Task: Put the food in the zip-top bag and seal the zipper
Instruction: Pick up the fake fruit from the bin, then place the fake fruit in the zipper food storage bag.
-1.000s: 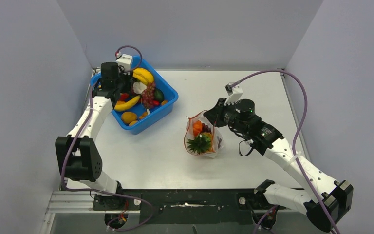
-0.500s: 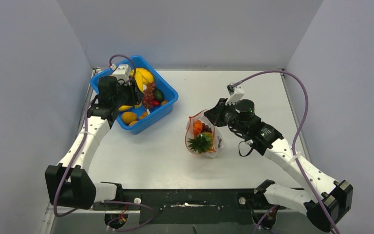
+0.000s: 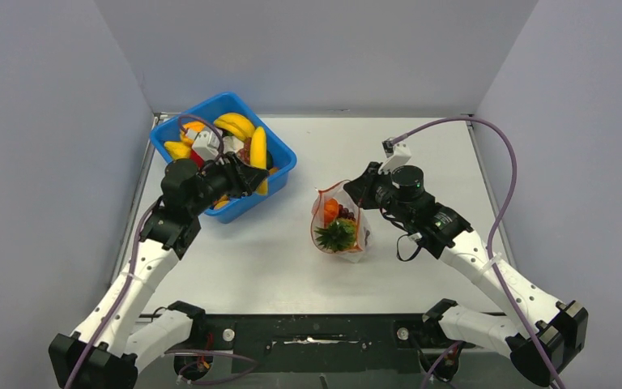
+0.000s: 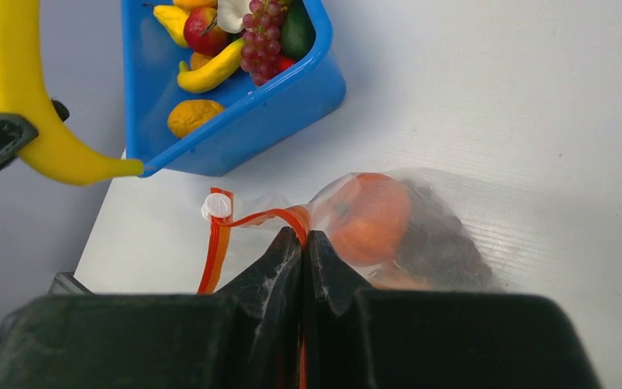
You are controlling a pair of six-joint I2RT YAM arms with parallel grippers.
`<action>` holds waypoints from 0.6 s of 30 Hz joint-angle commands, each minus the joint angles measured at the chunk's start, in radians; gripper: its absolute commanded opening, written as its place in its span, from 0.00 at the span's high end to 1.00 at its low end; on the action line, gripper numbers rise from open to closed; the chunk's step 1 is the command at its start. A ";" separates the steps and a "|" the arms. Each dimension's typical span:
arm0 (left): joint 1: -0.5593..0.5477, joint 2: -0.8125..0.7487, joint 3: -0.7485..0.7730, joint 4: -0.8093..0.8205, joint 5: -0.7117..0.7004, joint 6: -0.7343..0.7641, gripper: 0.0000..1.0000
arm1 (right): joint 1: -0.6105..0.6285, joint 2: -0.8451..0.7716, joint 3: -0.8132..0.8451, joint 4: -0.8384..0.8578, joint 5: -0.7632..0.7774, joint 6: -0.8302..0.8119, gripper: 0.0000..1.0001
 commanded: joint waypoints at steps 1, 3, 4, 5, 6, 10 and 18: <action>-0.067 -0.073 -0.045 0.134 -0.022 -0.193 0.79 | -0.005 -0.028 0.066 0.037 0.047 0.017 1.00; -0.099 -0.101 -0.081 0.180 -0.039 -0.262 0.80 | -0.004 -0.031 0.067 0.035 0.050 0.020 1.00; -0.115 -0.119 -0.105 0.216 -0.045 -0.304 0.81 | -0.005 -0.033 0.066 0.036 0.049 0.022 1.00; -0.135 -0.136 -0.133 0.271 -0.053 -0.340 0.81 | -0.005 -0.033 0.065 0.037 0.049 0.024 1.00; -0.156 -0.152 -0.157 0.325 -0.068 -0.374 0.82 | -0.005 -0.034 0.065 0.038 0.048 0.027 1.00; -0.255 -0.188 -0.208 0.437 -0.171 -0.454 0.83 | -0.003 -0.035 0.056 0.046 0.045 0.039 1.00; -0.450 -0.135 -0.285 0.633 -0.351 -0.481 0.83 | -0.001 -0.035 0.047 0.061 0.032 0.053 1.00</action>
